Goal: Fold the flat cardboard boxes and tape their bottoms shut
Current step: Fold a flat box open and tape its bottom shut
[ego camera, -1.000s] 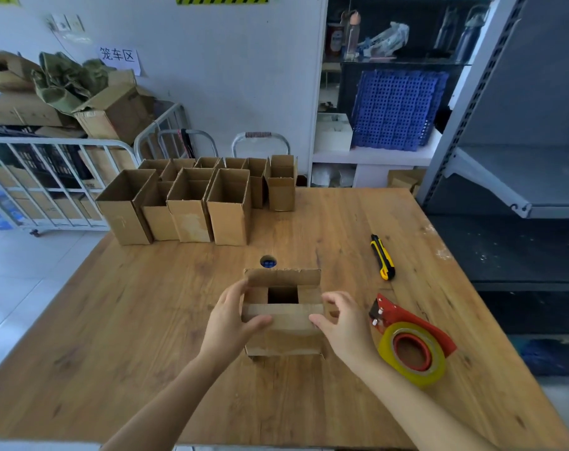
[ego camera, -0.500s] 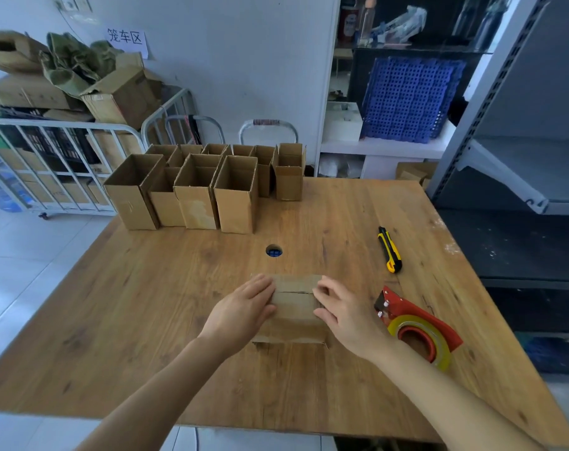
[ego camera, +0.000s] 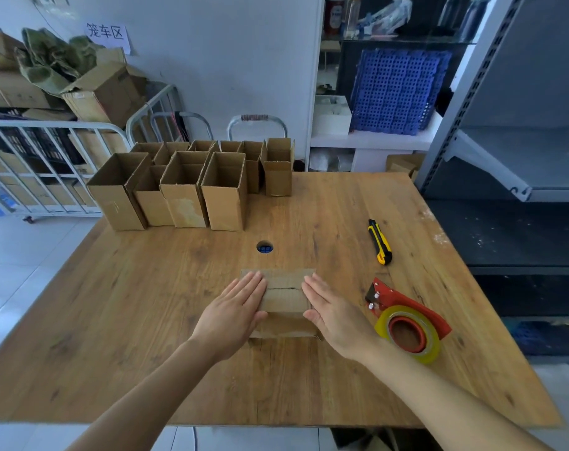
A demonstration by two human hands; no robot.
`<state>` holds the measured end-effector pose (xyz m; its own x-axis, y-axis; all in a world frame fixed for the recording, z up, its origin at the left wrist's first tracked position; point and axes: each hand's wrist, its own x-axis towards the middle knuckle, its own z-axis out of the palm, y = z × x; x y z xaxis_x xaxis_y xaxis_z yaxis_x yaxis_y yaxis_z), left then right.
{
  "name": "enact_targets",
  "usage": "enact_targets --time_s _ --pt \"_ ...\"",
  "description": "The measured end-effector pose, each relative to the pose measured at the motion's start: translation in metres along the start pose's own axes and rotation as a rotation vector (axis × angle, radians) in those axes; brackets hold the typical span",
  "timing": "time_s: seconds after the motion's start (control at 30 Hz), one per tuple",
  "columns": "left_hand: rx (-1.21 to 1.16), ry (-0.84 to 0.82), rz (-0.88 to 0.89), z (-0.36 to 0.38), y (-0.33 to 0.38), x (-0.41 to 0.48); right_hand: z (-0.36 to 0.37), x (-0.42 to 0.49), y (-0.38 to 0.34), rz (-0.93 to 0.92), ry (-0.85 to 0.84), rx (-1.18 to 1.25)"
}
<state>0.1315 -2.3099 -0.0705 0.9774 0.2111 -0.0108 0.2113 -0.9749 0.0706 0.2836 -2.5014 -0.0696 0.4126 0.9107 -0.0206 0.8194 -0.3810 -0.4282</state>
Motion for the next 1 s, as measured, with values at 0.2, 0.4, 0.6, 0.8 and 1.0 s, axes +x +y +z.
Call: enact_targets --time_s 0.2,0.4,0.6,0.8,1.0 --pt "0.005 0.012 0.019 0.002 -0.002 -0.002 -0.034 -0.021 0.035 0.161 0.006 0.004" --pt "-0.076 0.033 -0.004 0.0 0.004 -0.001 -0.046 -0.049 0.112 0.593 -0.072 -0.096" --pt "-0.02 0.055 -0.007 0.003 0.004 -0.004 -0.04 -0.053 0.138 0.731 -0.098 -0.019" --pt "0.035 0.046 -0.014 0.005 0.004 -0.004 -0.044 -0.058 0.171 0.757 -0.096 0.23" --pt "0.048 0.062 -0.012 0.004 0.004 -0.003 -0.037 -0.06 0.167 0.706 -0.094 0.111"
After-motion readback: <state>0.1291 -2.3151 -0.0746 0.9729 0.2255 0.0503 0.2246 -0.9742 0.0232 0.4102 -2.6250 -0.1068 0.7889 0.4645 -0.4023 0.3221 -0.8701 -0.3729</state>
